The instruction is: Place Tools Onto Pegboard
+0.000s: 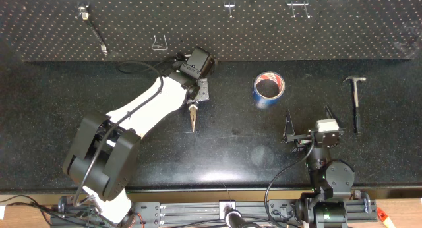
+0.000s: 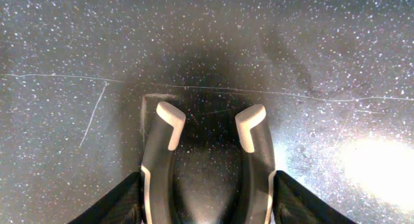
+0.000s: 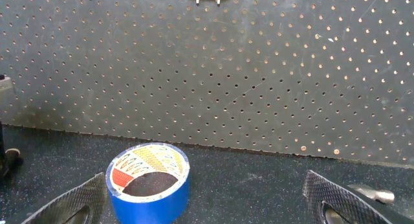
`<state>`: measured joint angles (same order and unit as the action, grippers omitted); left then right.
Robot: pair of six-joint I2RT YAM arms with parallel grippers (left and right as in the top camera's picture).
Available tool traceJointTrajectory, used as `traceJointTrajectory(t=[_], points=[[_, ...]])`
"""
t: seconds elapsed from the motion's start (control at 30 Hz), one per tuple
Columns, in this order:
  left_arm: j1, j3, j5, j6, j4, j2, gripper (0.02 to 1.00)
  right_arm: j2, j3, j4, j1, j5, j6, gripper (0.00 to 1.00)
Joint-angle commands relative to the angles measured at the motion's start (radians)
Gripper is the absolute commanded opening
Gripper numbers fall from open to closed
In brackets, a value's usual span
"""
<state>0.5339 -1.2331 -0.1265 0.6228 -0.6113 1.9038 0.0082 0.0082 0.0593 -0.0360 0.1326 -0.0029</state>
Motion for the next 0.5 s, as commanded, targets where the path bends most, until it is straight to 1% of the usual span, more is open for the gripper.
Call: traceJointTrajectory(t=[0.03, 0.13, 0.17, 0.27, 0.43, 0.47, 0.5], points=[[0.003, 0.0, 0.003, 0.018, 0.003, 0.022, 0.544, -0.007, -0.004, 0.002, 0.01, 0.01, -0.01, 0.98], [0.003, 0.0, 0.003, 0.017, 0.003, 0.022, 0.533, -0.007, -0.004, 0.002, 0.01, 0.01, -0.01, 0.982], [0.003, 0.0, 0.003, 0.017, 0.003, 0.022, 0.483, -0.007, -0.004, 0.003, 0.01, 0.01, -0.01, 0.982], [0.003, 0.0, 0.003, 0.017, 0.003, 0.022, 0.439, -0.007, -0.004, 0.002, 0.01, 0.01, -0.01, 0.982], [0.003, 0.0, 0.003, 0.017, 0.003, 0.022, 0.417, -0.007, -0.004, 0.002, 0.01, 0.01, -0.01, 0.98], [0.003, 0.0, 0.003, 0.017, 0.003, 0.022, 0.371, -0.007, -0.004, 0.002, 0.01, 0.01, -0.01, 0.98], [0.003, 0.0, 0.003, 0.017, 0.003, 0.022, 0.301, -0.007, -0.004, 0.002, 0.01, 0.01, -0.01, 0.982]])
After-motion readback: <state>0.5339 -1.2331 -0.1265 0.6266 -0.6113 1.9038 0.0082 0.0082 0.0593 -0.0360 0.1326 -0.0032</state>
